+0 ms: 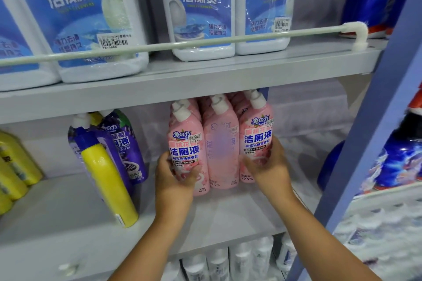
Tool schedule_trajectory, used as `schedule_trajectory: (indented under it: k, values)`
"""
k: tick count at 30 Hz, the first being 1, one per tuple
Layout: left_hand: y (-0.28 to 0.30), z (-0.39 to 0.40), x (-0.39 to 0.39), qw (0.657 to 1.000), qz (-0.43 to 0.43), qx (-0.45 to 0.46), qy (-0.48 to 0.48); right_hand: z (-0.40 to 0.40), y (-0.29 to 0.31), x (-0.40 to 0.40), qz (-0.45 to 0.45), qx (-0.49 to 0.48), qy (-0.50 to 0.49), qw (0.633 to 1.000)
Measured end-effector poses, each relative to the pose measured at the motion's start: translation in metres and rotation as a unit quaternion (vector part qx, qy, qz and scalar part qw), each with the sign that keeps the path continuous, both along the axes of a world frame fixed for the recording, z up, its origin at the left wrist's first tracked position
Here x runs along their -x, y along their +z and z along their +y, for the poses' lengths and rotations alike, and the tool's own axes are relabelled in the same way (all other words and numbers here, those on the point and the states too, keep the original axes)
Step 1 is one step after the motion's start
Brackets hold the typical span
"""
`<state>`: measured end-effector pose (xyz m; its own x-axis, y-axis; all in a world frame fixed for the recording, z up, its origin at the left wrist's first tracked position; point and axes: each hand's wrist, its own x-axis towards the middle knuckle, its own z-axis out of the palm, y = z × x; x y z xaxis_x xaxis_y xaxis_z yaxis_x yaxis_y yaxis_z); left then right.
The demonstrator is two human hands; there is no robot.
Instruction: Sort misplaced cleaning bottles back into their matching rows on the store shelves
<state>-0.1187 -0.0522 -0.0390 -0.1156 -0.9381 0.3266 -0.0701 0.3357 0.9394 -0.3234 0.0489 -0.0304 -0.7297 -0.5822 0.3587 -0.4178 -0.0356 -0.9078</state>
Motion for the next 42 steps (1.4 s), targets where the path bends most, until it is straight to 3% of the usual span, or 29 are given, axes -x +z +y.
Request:
schedule_trajectory:
  k: [11, 17, 19, 22, 28, 31, 35, 42]
  values:
    - [0.008, 0.000, -0.002, 0.999, -0.045, -0.025, -0.002, -0.001, -0.002, 0.005, 0.003, -0.039, 0.003, 0.999]
    - [0.017, 0.018, -0.033, 0.997, -0.045, -0.048, -0.028, 0.025, 0.012, -0.057, 0.039, 0.029, -0.089, 0.995]
    - [0.027, 0.031, -0.055, 0.998, -0.042, -0.044, -0.010, 0.029, 0.015, -0.088, 0.064, 0.062, -0.017, 0.996]
    - [0.042, 0.043, -0.098, 0.999, -0.013, -0.026, 0.035, 0.017, 0.011, -0.128, 0.025, 0.060, 0.134, 0.989]
    - [0.041, 0.034, -0.179, 0.990, -0.055, -0.037, 0.124, -0.043, 0.008, -0.214, 0.016, -0.054, 0.331, 0.942]
    - [0.026, 0.019, -0.207, 0.986, -0.094, -0.065, 0.118, -0.079, -0.001, -0.247, 0.046, -0.095, 0.310, 0.945]
    - [0.007, 0.000, -0.238, 0.984, -0.115, -0.093, 0.097, -0.105, -0.001, -0.268, 0.037, -0.077, 0.236, 0.968]
    - [0.017, -0.029, -0.303, 0.996, -0.077, -0.050, 0.022, -0.132, 0.007, -0.338, -0.035, -0.072, 0.351, 0.933]
